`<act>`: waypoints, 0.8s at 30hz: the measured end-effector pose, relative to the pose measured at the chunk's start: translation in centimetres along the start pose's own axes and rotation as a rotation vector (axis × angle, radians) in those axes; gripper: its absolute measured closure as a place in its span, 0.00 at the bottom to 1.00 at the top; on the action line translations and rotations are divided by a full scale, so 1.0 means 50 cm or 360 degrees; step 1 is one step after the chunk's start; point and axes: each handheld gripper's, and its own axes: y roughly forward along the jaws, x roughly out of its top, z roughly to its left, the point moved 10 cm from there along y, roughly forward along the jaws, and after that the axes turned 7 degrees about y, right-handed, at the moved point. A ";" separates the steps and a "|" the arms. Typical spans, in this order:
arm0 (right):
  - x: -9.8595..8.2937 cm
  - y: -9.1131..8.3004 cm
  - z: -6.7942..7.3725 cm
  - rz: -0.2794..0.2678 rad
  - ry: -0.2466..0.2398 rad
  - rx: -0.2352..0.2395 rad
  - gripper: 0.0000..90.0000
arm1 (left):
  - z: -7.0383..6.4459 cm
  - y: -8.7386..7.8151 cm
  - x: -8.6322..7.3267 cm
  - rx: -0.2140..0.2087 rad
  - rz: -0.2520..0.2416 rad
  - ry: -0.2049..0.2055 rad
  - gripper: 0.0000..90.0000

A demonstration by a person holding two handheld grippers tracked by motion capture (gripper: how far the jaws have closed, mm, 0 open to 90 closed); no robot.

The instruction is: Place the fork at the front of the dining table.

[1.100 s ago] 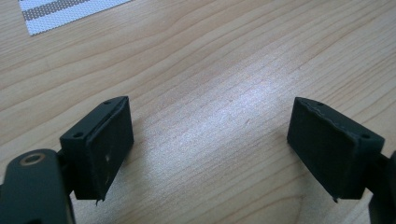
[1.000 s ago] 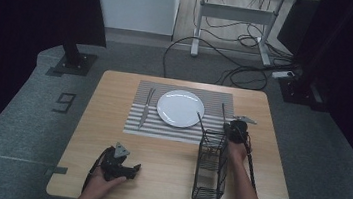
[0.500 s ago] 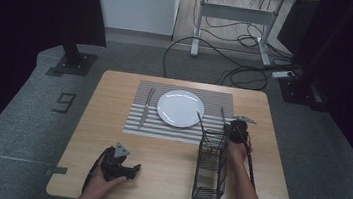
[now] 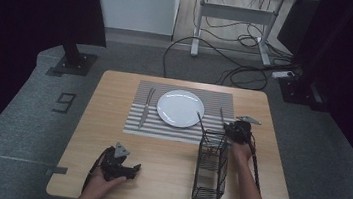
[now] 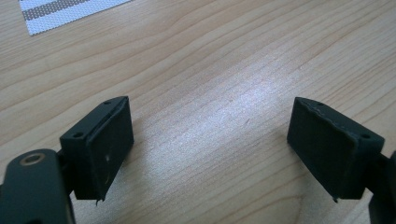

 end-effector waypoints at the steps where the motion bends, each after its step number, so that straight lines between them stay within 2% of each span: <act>1: 0.002 -0.006 -0.001 -0.0007 0.0007 0.0009 0.75 | 0.000 0.000 0.000 0.0000 0.0000 0.0000 0.16; 7: -0.005 -0.043 -0.009 0.0019 -0.0007 0.0027 0.75 | 0.000 0.000 0.000 0.0001 0.0000 -0.0001 0.16; 13: -0.010 -0.070 -0.006 -0.0011 -0.0020 0.0073 0.77 | 0.000 0.000 0.000 0.0002 0.0001 -0.0002 0.16; 19: -0.016 -0.069 0.007 0.0005 -0.0061 0.0103 0.77 | 0.000 0.000 0.000 0.0002 0.0000 -0.0003 0.16; 24: -0.028 -0.058 0.007 0.0042 -0.0052 0.0081 0.81 | 0.000 0.000 0.000 0.0002 0.0001 -0.0003 0.16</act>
